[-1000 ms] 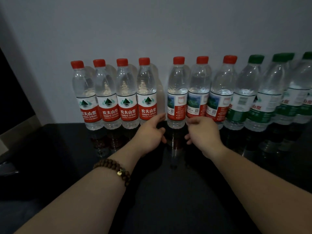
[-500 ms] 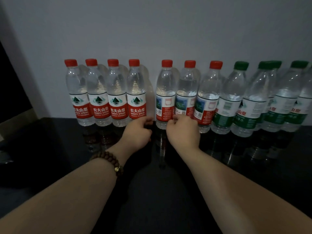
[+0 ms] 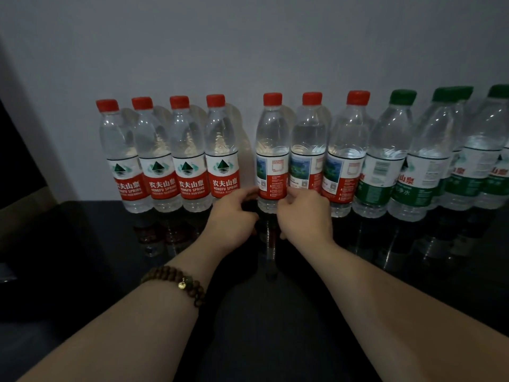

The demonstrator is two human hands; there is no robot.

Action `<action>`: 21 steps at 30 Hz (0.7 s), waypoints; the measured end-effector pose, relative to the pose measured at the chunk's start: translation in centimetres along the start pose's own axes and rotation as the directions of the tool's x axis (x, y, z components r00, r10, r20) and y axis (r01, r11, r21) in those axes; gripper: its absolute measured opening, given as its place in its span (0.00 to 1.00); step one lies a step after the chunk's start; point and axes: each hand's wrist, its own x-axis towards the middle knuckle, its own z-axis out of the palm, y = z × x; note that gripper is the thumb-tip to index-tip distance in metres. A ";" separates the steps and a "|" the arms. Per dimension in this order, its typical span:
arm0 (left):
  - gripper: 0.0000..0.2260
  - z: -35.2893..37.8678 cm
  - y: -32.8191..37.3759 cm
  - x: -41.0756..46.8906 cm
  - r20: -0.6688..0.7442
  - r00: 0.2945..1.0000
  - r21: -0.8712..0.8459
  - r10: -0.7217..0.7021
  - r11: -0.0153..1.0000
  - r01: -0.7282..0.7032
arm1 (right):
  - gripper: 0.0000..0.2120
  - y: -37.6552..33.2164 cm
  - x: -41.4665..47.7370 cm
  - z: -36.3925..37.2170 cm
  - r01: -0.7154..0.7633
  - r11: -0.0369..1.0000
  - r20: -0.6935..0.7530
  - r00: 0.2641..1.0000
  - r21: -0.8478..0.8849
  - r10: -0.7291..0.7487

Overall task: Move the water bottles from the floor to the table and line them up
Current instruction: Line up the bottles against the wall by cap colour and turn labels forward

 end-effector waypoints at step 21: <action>0.37 0.1 -0.2 0.3 -0.002 1.000 0.028 -0.009 1.000 0.009 | 0.28 0.0 0.0 0.2 -0.020 0.999 0.096 0.995 0.025 0.018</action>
